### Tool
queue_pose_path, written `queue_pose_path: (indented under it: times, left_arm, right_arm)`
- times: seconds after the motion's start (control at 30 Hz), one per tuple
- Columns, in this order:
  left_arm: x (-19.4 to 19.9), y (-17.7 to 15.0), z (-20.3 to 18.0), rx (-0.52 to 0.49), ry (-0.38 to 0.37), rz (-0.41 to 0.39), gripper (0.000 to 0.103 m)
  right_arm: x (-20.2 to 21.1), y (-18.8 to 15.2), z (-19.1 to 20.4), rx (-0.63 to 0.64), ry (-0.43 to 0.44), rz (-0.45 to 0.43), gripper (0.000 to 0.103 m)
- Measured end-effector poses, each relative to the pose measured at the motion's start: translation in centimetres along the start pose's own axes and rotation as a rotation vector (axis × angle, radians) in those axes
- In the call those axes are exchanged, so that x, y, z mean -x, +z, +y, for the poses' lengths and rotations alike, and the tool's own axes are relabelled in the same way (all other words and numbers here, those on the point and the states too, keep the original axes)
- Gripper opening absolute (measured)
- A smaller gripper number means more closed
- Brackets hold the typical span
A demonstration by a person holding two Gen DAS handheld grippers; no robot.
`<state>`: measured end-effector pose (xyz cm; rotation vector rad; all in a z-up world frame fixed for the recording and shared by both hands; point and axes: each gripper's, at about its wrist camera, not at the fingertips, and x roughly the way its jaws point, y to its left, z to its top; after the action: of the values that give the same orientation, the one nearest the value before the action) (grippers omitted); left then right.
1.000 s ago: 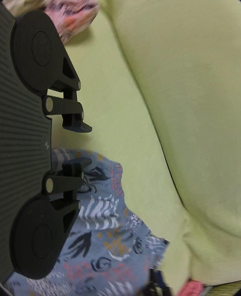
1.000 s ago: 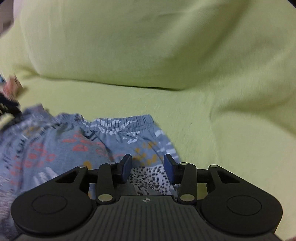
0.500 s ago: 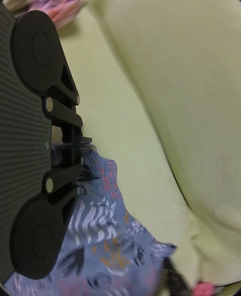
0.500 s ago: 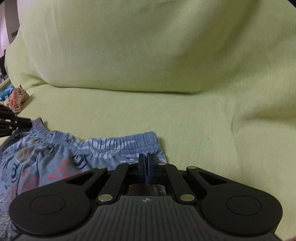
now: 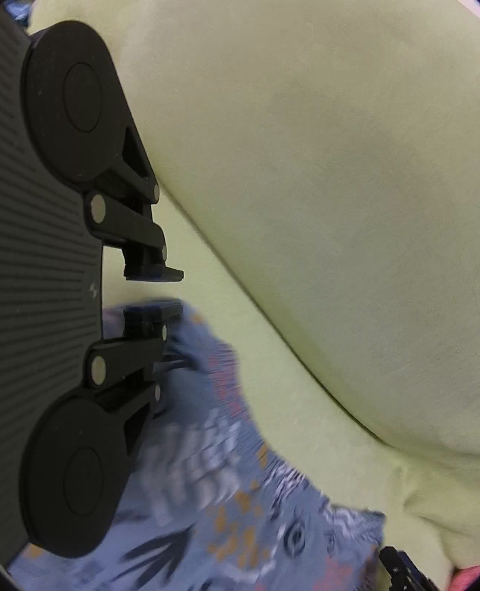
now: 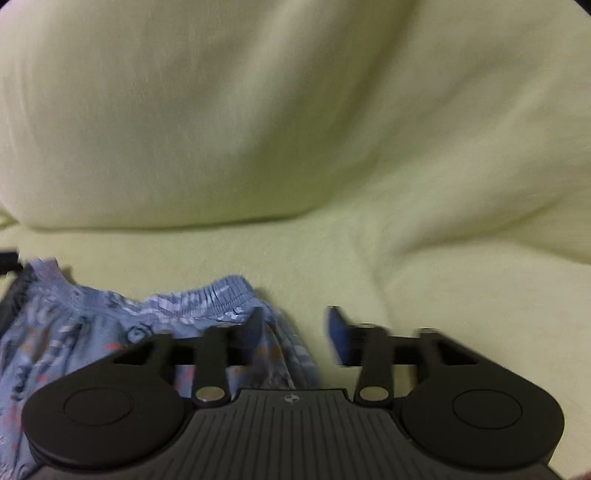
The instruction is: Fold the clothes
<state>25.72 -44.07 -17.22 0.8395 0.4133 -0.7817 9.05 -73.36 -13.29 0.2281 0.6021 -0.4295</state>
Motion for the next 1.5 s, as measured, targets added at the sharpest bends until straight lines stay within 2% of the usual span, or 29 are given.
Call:
queue_pose_path:
  times: [0.07, 0.2, 0.33, 0.43, 0.5, 0.57, 0.7, 0.77, 0.83, 0.87, 0.93, 1.0, 1.07, 1.1, 1.23, 1.3, 1.4, 1.5]
  left_arm:
    - [3.1, -2.2, 1.5, 0.071, -0.01, 0.005, 0.014]
    - [11.0, -8.2, 3.0, 0.199, -0.04, 0.075, 0.016]
    - [18.8, -14.5, 1.8, 0.313, -0.106, 0.144, 0.017]
    - [22.5, -17.7, 0.7, 0.379, -0.152, 0.172, 0.021]
    - [23.4, -19.1, 0.3, 0.431, -0.168, 0.195, 0.027]
    - [23.3, -19.9, 0.9, 0.492, -0.174, 0.213, 0.026]
    - [22.7, -21.4, 2.5, 0.644, -0.25, 0.25, 0.026]
    - [22.1, -22.0, 2.9, 0.711, -0.303, 0.266, 0.02]
    - [21.5, -22.4, 3.0, 0.759, -0.346, 0.274, 0.008]
    - [21.6, -22.4, 3.0, 0.757, -0.343, 0.266, 0.001]
    - [21.8, -22.5, 3.4, 0.753, -0.337, 0.252, 0.001]
    - [22.3, -22.3, 3.8, 0.699, -0.287, 0.228, 0.001]
    - [23.0, -21.7, 4.4, 0.623, -0.218, 0.197, 0.001]
    - [23.3, -21.4, 4.8, 0.585, -0.186, 0.18, 0.001]
    - [25.2, -19.8, 6.4, 0.447, -0.092, 0.102, 0.002]
    - [26.0, -19.6, 6.7, 0.399, -0.071, 0.083, 0.002]
    - [25.2, -21.0, 6.1, 0.397, -0.077, 0.144, 0.0]
    - [23.6, -23.7, 5.3, 0.461, -0.123, 0.233, 0.0]
  right_arm:
    - [4.7, -1.4, 0.4, 0.029, -0.017, -0.069, 0.049]
    - [14.5, -6.8, 4.0, 0.132, 0.063, -0.112, 0.048]
    - [22.1, -13.5, 10.2, 0.233, 0.184, -0.059, 0.047]
    - [25.4, -17.3, 14.9, 0.27, 0.261, 0.015, 0.042]
    - [26.3, -18.7, 16.8, 0.218, 0.301, 0.064, 0.042]
    - [26.3, -19.2, 17.6, 0.105, 0.329, 0.121, 0.042]
    - [25.3, -19.9, 17.0, -0.143, 0.378, 0.216, 0.043]
    - [24.5, -20.3, 16.7, -0.212, 0.389, 0.24, 0.045]
    - [23.9, -20.7, 17.0, -0.26, 0.408, 0.27, 0.045]
    - [22.9, -20.7, 17.3, -0.299, 0.421, 0.281, 0.045]
    - [21.5, -20.9, 17.8, -0.389, 0.442, 0.301, 0.045]
    - [20.3, -21.2, 18.3, -0.455, 0.432, 0.335, 0.044]
    - [20.1, -20.9, 19.0, -0.437, 0.402, 0.326, 0.023]
    - [20.0, -20.7, 19.4, -0.417, 0.382, 0.341, 0.003]
    - [21.4, -20.1, 20.1, -0.475, 0.478, 0.303, 0.002]
    - [22.4, -19.6, 20.3, -0.472, 0.483, 0.278, 0.002]
    - [23.0, -19.4, 19.6, -0.469, 0.457, 0.31, 0.002]
    - [22.3, -20.6, 18.4, -0.46, 0.39, 0.39, 0.002]
